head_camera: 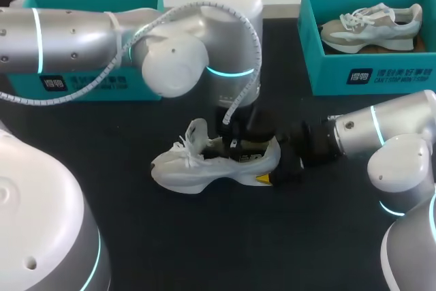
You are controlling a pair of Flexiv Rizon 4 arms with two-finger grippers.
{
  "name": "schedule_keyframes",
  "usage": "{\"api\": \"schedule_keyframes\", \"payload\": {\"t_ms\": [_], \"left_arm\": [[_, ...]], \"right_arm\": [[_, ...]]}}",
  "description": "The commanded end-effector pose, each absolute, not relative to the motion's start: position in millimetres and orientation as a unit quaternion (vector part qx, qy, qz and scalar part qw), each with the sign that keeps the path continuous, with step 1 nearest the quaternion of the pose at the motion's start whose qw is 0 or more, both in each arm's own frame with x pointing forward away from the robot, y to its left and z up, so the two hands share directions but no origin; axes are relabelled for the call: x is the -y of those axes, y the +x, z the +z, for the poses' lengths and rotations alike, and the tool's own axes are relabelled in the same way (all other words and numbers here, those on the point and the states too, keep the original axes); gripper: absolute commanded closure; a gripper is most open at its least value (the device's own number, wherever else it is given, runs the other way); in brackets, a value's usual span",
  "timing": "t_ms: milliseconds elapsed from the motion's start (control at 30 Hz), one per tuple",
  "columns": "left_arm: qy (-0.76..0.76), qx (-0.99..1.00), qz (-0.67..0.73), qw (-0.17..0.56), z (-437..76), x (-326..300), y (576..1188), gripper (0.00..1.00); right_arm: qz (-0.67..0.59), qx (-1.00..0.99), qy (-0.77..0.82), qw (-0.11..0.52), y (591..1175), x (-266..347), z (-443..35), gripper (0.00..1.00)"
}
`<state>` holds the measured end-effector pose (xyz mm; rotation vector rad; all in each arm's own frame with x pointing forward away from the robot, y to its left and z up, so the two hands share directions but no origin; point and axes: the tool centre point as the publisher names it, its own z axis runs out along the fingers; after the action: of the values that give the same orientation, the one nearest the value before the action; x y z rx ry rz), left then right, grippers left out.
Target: Take the shoe out of the shoebox, open the shoe tongue, remove and reinsert the insole, then place the shoe into the shoebox
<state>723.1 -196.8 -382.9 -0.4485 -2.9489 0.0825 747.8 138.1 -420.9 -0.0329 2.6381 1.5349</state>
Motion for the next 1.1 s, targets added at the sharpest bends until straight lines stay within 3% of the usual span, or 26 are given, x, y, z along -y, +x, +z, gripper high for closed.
{"api": "schedule_keyframes", "payload": {"t_ms": [33, 167, 233, 433, 633, 867, 1033, 1100], "left_arm": [[-0.155, 0.985, 0.028, 0.078, -389, 200, 727, 1.00], [-0.157, 0.983, 0.035, 0.087, -392, 200, 726, 1.00], [-0.154, 0.983, 0.037, 0.090, -394, 198, 724, 0.87], [-0.151, 0.983, 0.039, 0.096, -399, 196, 721, 0.67], [-0.153, 0.984, 0.034, 0.087, -403, 197, 723, 0.76], [-0.166, 0.984, 0.036, 0.043, -413, 198, 724, 0.68], [-0.166, 0.986, 0.028, 0.016, -427, 199, 725, 0.84], [-0.169, 0.985, 0.023, 0.015, -433, 201, 726, 1.00]], "right_arm": [[0.500, -0.865, -0.010, 0.046, 750, -140, -426, 1.00], [0.500, -0.865, -0.010, 0.046, 750, -140, -426, 1.00], [0.500, -0.865, -0.010, 0.046, 750, -140, -426, 1.00], [0.500, -0.865, -0.010, 0.046, 750, -140, -426, 1.00], [0.500, -0.865, -0.010, 0.046, 750, -140, -426, 1.00], [0.500, -0.865, -0.010, 0.046, 750, -140, -426, 1.00], [0.500, -0.865, -0.010, 0.046, 750, -140, -426, 1.00], [0.500, -0.865, -0.010, 0.046, 750, -140, -426, 1.00]]}}
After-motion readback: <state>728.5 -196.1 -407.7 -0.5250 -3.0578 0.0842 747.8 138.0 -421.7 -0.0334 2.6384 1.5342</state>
